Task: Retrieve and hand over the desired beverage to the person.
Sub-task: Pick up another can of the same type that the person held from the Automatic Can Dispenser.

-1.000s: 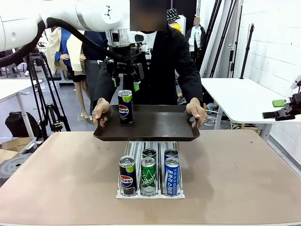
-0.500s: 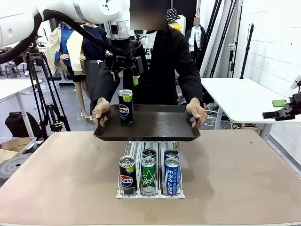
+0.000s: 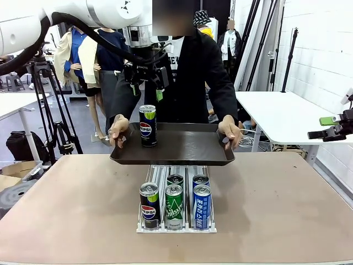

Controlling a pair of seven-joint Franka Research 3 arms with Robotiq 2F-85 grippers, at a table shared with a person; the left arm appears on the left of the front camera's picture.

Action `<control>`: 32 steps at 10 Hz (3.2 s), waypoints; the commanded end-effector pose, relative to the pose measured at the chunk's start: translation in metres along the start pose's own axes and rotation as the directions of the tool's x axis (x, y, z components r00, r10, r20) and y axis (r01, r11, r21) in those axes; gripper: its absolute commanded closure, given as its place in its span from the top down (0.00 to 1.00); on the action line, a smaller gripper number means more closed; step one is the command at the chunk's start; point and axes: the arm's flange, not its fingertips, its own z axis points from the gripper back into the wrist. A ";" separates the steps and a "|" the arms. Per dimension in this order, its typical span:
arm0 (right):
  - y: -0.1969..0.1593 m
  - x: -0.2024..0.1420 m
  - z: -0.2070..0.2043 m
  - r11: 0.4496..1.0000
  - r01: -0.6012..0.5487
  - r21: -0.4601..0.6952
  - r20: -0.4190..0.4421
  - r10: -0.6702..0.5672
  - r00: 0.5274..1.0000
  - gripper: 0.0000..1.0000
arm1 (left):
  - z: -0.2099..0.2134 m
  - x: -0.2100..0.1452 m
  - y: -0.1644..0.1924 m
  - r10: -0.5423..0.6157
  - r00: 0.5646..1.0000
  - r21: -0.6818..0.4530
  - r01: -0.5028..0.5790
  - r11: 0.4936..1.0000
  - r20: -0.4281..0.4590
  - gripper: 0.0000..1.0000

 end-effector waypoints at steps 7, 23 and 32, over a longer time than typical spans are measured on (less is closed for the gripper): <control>0.001 -0.001 -0.001 1.000 -0.012 0.007 0.005 0.012 1.000 1.00 | 0.001 -0.001 -0.002 -0.001 1.000 -0.005 0.001 1.000 0.010 1.00; 0.001 -0.001 -0.001 1.000 -0.012 0.007 0.005 0.012 1.000 1.00 | 0.051 -0.240 0.252 0.388 0.904 -0.735 -0.138 0.664 0.181 1.00; 0.001 -0.001 -0.001 1.000 -0.012 0.007 0.005 0.012 1.000 1.00 | -0.099 -0.328 0.387 0.564 0.809 -0.944 -0.037 0.329 0.165 1.00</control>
